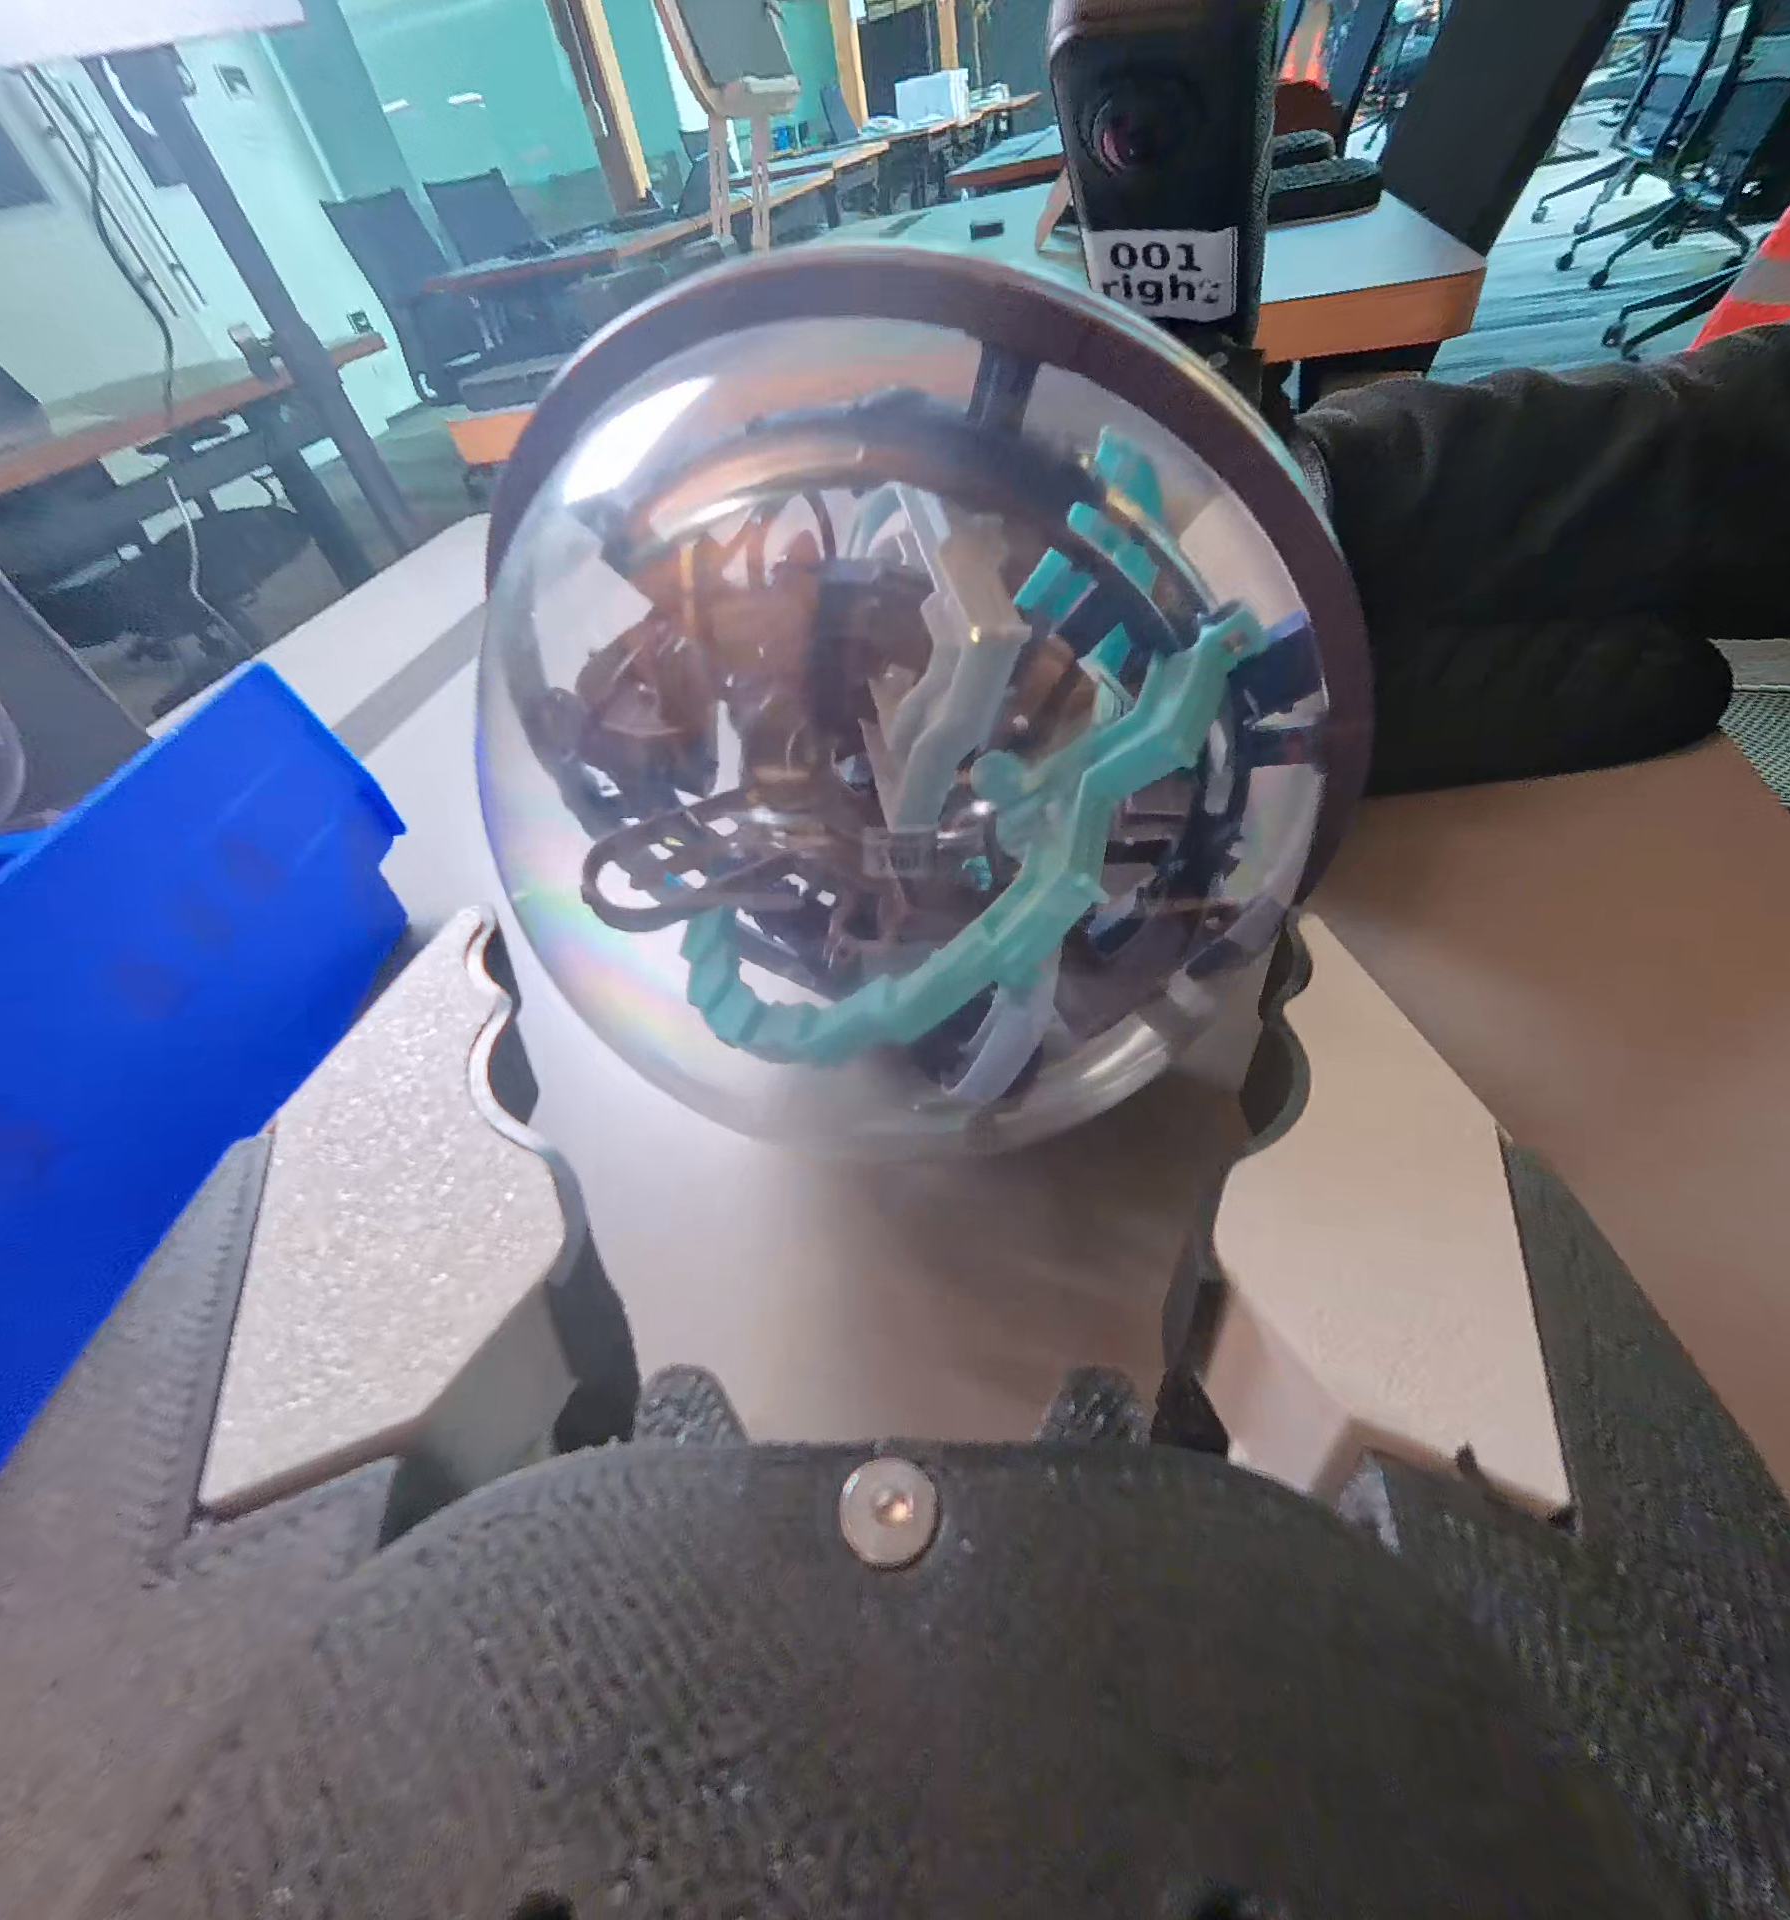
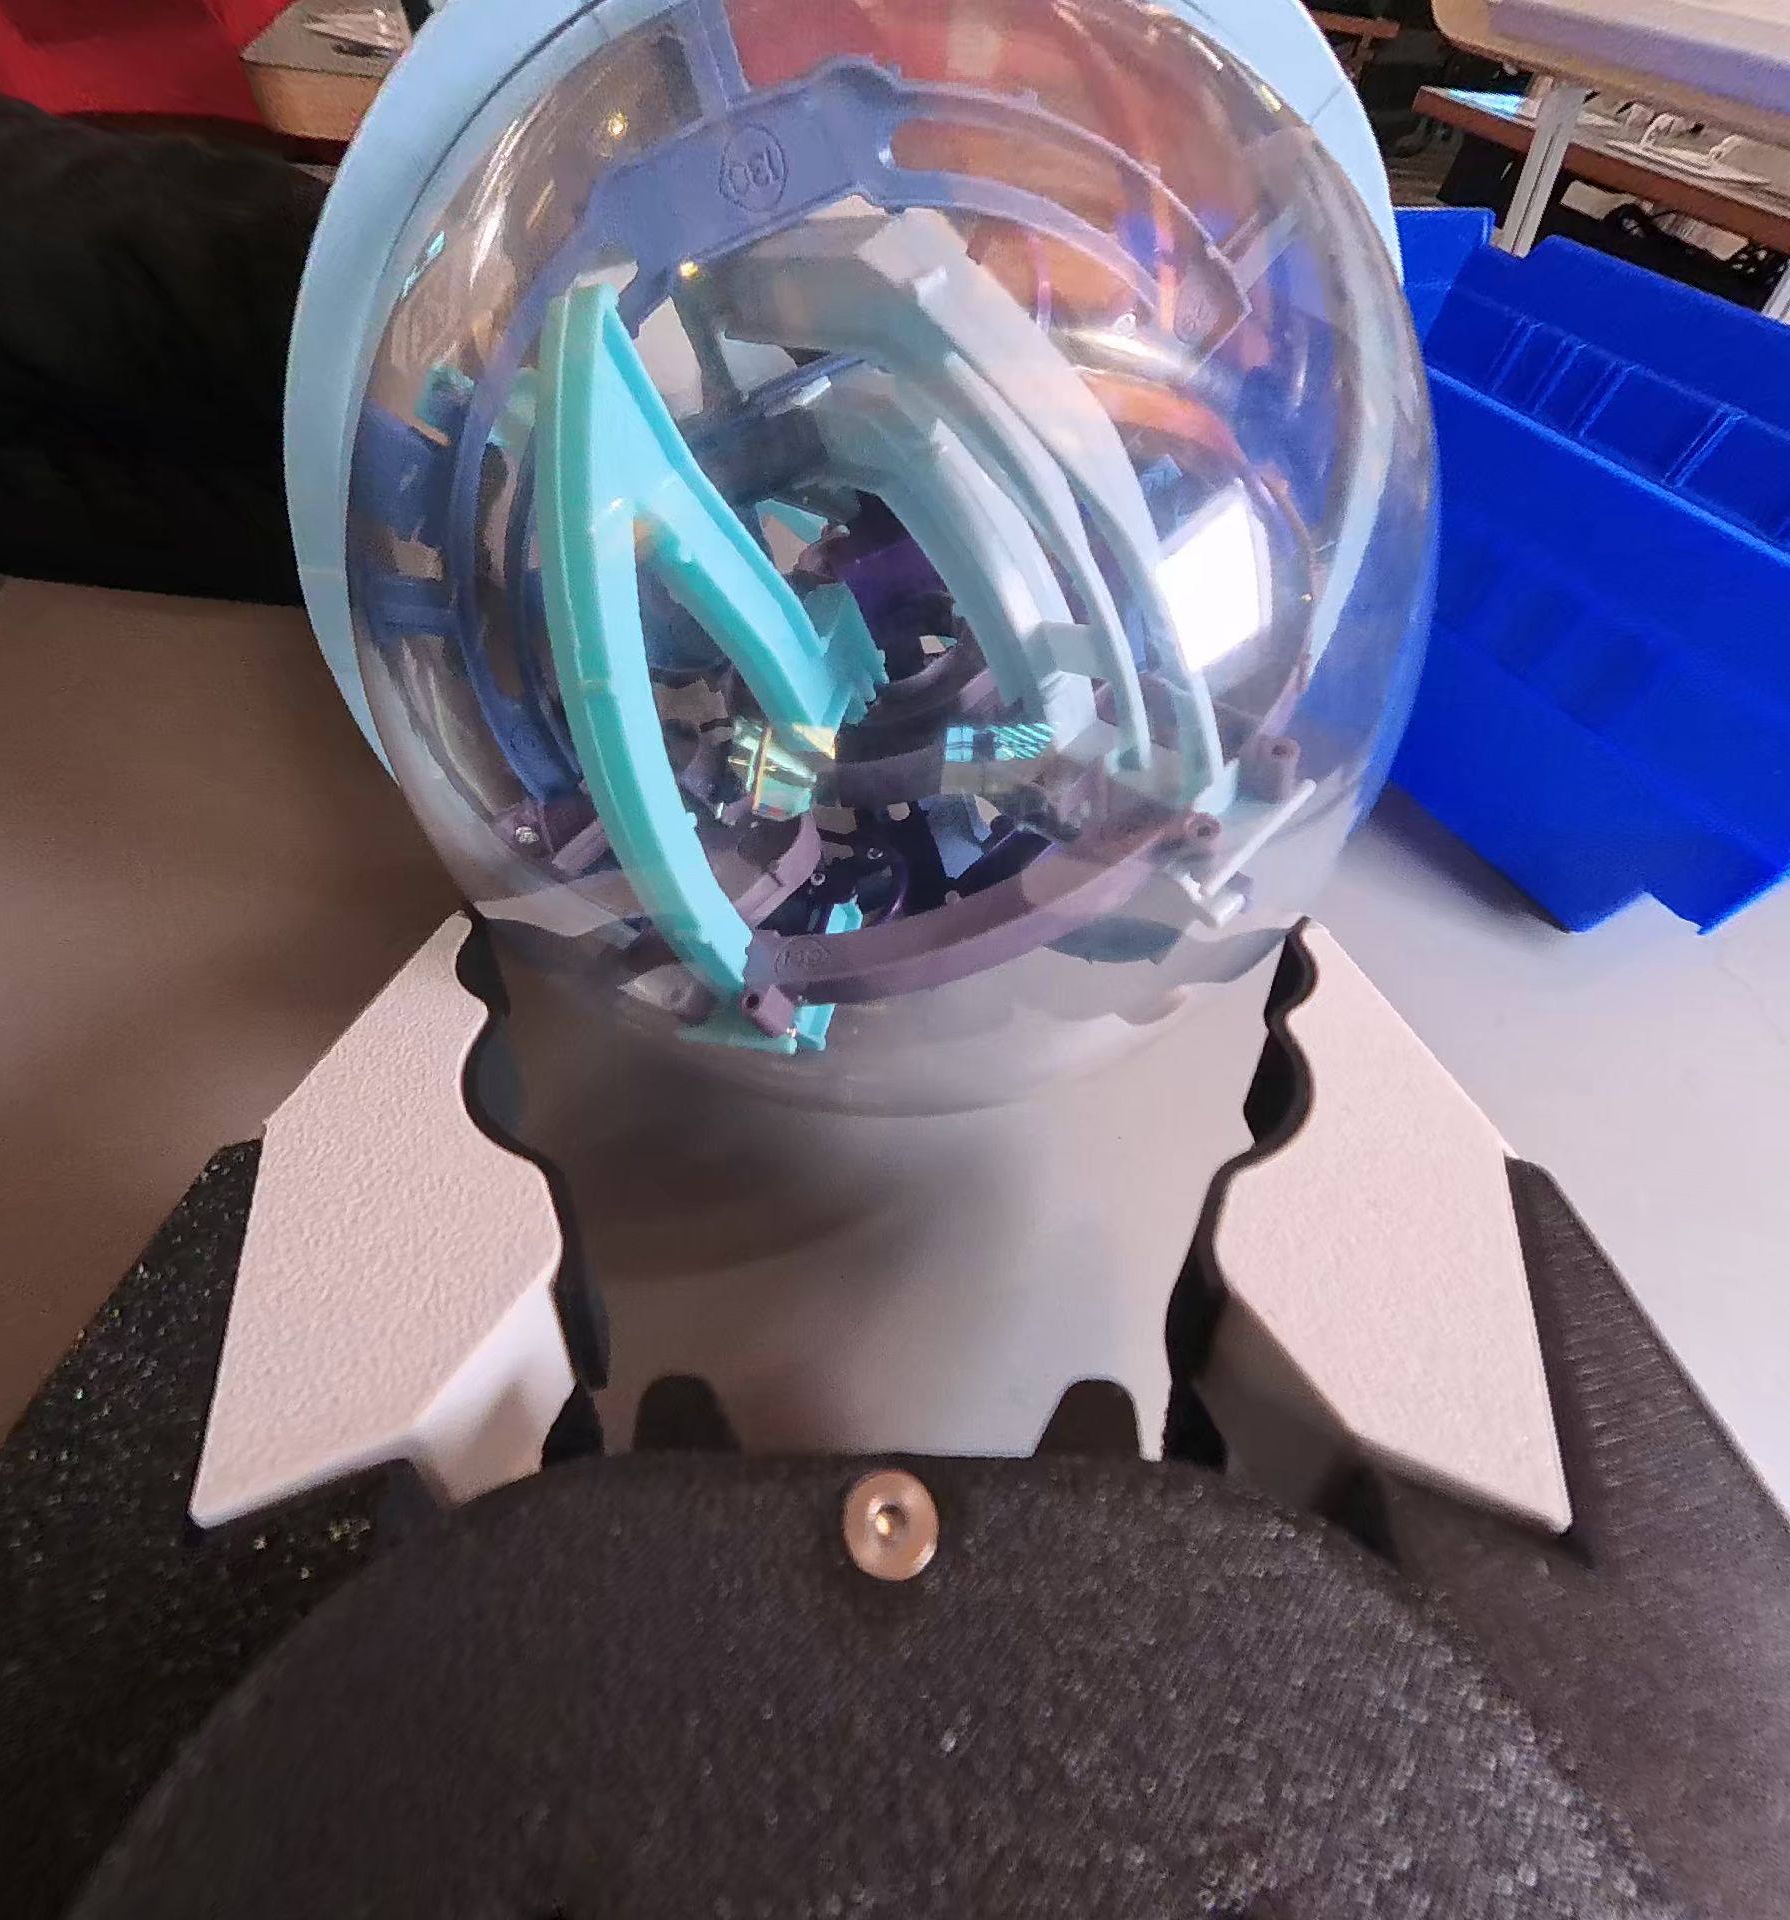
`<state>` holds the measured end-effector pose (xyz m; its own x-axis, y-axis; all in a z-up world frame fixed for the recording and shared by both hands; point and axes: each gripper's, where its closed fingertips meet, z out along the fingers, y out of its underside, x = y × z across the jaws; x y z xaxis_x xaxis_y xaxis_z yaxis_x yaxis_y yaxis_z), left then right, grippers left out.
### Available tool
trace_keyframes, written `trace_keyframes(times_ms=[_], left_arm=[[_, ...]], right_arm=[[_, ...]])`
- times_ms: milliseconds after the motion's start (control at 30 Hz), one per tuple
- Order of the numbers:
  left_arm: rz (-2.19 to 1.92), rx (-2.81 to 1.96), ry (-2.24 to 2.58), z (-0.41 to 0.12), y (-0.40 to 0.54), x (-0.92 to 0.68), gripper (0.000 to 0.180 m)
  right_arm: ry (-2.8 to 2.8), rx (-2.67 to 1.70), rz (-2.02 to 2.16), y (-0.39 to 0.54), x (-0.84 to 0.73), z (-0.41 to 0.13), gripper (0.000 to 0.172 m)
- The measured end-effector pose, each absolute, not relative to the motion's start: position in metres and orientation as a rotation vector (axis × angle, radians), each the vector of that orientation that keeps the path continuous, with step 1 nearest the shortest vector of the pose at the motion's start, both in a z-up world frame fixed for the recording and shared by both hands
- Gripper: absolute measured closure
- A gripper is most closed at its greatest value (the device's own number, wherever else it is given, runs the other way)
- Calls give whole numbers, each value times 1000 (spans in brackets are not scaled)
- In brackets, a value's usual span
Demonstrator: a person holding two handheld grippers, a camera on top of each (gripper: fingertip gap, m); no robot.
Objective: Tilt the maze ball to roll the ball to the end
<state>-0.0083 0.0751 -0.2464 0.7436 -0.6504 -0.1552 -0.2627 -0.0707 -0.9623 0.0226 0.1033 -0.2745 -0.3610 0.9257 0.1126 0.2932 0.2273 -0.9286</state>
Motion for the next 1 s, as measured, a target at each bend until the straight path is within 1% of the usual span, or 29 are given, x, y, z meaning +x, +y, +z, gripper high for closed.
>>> trace_keyframes(times_ms=[733,1000], left_arm=[[-162,-1612,851,-247,75,-4,43],[-150,-1606,858,-245,74,-3,44]], right_arm=[[-1849,-1106,1019,107,23,-285,32],[-1871,-1128,1015,106,23,-289,33]])
